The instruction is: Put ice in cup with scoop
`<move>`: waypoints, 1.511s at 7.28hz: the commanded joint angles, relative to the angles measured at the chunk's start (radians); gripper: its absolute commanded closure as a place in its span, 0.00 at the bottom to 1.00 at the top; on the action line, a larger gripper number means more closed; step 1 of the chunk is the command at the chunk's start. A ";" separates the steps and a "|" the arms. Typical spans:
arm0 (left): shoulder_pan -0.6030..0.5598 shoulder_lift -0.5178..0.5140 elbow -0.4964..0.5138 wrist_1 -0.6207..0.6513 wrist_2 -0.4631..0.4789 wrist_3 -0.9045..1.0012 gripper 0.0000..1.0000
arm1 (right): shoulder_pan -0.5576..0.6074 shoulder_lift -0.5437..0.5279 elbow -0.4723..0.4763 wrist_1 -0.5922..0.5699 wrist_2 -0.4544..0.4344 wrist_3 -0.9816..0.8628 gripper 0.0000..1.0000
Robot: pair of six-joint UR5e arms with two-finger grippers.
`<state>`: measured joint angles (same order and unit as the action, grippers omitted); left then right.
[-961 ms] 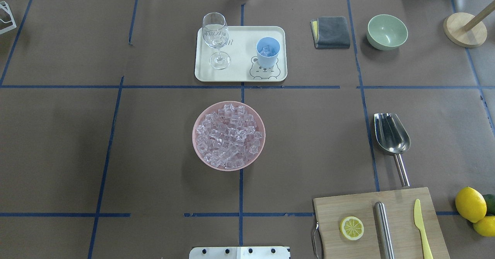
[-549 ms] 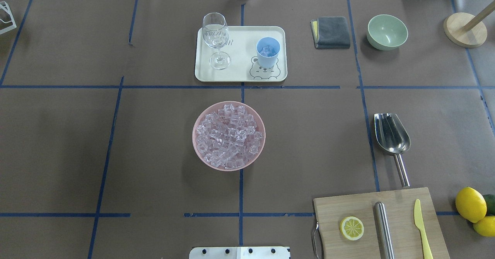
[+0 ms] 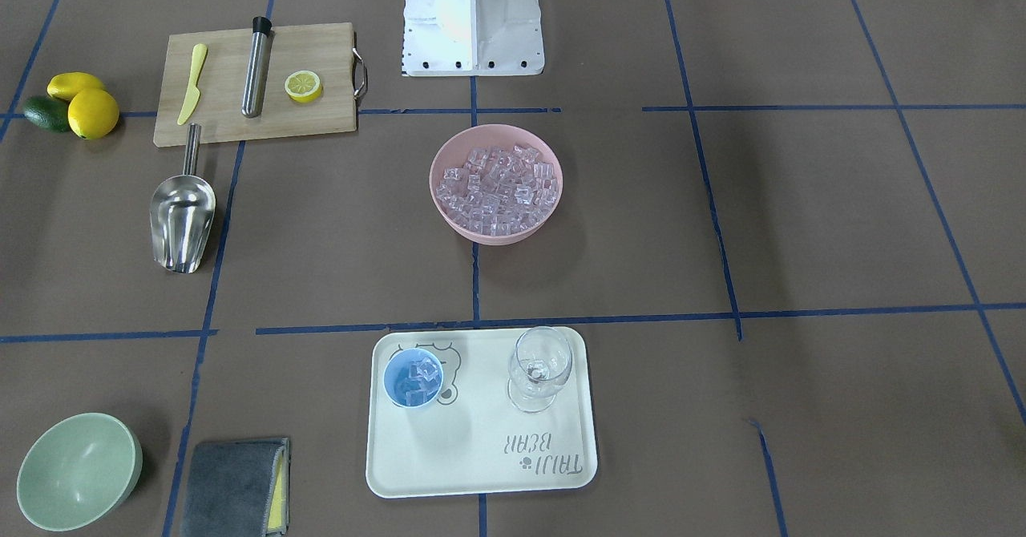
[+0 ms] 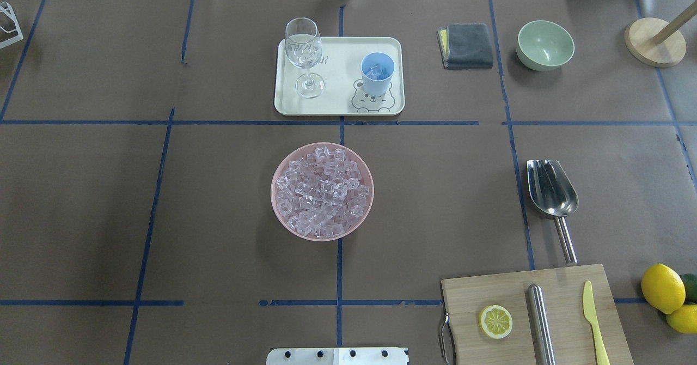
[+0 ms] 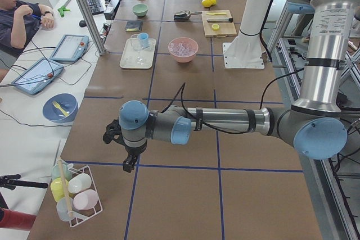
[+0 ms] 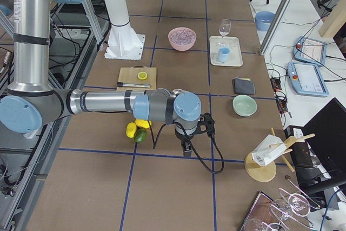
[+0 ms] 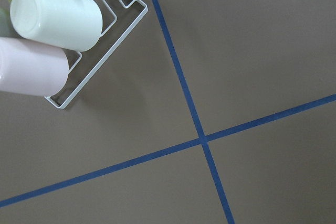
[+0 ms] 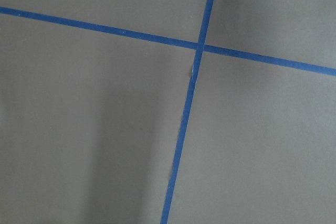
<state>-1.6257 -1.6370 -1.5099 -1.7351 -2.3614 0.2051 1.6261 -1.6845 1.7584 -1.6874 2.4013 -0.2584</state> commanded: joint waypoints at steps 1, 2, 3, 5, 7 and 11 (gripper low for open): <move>-0.005 0.057 -0.015 -0.024 -0.053 -0.022 0.00 | 0.000 -0.001 -0.005 -0.002 0.002 -0.001 0.00; -0.005 0.059 -0.016 -0.023 -0.053 -0.027 0.00 | 0.000 -0.003 -0.004 -0.002 0.002 0.001 0.00; -0.005 0.060 -0.015 -0.015 -0.050 -0.030 0.00 | 0.000 -0.003 -0.004 -0.002 0.002 0.004 0.00; -0.002 0.051 -0.030 -0.008 -0.044 -0.096 0.00 | 0.000 -0.009 -0.004 -0.002 0.002 0.007 0.00; -0.002 0.019 -0.042 0.066 -0.029 -0.096 0.00 | 0.000 -0.011 -0.004 -0.002 0.002 0.007 0.00; -0.002 0.025 -0.055 0.055 -0.013 -0.088 0.00 | 0.001 -0.009 0.003 0.000 0.001 -0.002 0.00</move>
<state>-1.6284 -1.6118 -1.5615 -1.6807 -2.3812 0.1160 1.6266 -1.6936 1.7588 -1.6880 2.4035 -0.2533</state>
